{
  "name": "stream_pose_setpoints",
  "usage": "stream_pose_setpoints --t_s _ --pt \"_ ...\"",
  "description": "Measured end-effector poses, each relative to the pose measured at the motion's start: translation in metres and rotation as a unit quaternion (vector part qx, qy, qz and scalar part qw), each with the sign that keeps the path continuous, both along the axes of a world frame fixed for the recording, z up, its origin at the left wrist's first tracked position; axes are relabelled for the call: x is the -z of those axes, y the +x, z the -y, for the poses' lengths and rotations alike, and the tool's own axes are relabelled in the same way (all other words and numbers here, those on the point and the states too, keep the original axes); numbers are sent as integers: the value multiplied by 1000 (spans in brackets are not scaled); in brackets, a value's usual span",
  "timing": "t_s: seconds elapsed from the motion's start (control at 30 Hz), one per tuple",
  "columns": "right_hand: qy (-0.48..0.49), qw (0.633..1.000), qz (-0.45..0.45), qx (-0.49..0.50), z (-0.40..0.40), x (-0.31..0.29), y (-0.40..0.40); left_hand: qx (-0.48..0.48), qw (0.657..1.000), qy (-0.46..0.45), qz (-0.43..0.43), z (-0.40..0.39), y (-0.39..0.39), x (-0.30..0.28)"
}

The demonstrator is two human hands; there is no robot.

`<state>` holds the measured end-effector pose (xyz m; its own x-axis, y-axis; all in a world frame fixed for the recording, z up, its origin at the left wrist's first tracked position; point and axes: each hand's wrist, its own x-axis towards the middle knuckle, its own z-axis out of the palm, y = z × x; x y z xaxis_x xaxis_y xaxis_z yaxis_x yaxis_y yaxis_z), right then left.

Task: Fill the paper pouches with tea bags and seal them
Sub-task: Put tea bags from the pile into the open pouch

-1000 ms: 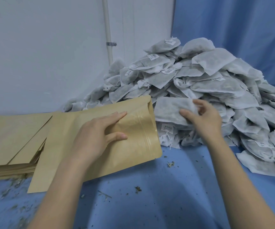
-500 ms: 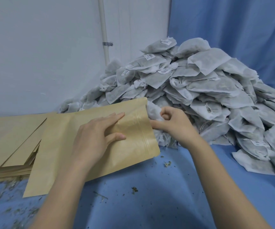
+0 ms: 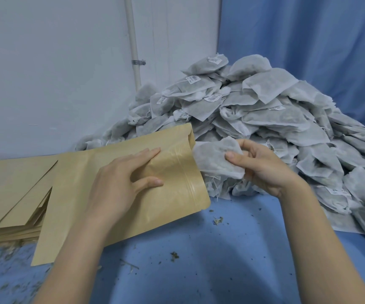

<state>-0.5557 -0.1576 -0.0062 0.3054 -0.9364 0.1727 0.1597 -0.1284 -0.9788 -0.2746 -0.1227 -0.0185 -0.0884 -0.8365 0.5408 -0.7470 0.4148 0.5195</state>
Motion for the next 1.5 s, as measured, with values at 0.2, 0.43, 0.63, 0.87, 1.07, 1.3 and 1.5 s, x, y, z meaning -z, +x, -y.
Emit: stream_pose_setpoints --t_s 0.2,0.43,0.63,0.87,1.07,1.3,1.5 --pt "-64 997 5 -53 -5 0 -4 -2 1000 4 -1 0 2 -1" --pt "-54 989 -135 9 -2 -3 25 12 1000 -9 -7 -2 -2 -3" --pt "-12 983 -179 30 -8 -10 17 -17 1000 -24 -5 -2 4 -4" --pt "-64 973 -220 27 -12 -18 28 35 999 -1 -17 -6 -3 -8" --pt "-139 911 -366 127 16 -21 89 38 999 -27 -10 -5 -11 -6" --pt "-120 921 -365 61 21 -42 82 -11 999 -35 -4 -2 -11 -1" --pt "-100 924 -173 327 54 -50 57 -63 996 -50 -31 -2 -9 -1"
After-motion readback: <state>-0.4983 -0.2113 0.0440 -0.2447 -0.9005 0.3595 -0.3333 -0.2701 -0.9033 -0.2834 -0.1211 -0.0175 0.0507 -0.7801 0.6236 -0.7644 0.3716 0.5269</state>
